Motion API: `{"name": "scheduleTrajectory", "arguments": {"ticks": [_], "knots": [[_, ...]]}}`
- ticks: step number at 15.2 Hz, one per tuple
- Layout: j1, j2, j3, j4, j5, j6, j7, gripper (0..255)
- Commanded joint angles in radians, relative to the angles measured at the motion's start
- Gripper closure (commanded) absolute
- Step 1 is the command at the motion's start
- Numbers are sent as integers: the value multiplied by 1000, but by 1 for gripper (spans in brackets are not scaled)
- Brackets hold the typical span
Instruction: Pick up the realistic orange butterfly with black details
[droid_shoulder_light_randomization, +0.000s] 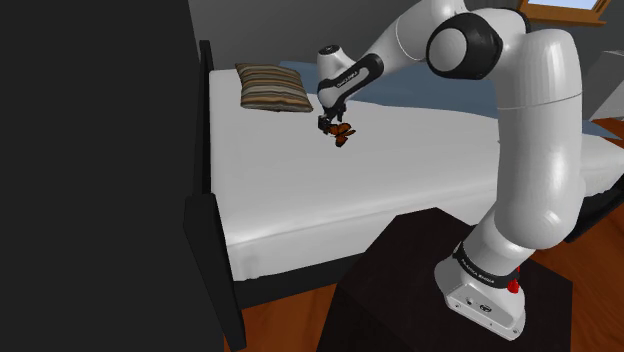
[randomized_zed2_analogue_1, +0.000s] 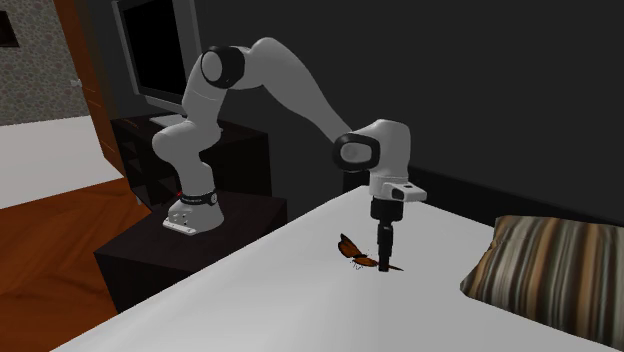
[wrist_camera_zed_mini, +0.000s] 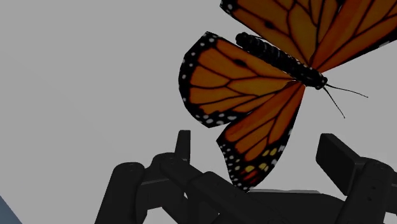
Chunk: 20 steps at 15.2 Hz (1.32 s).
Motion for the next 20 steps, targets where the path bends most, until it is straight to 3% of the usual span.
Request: {"name": "scheduleTrajectory", "arguments": {"ticks": [1, 10, 20], "knots": [[0, 3, 0, 1, 0, 3, 1, 255], [0, 3, 0, 1, 0, 3, 2, 255], [2, -71, 4, 27, 11, -94, -31, 255]]}}
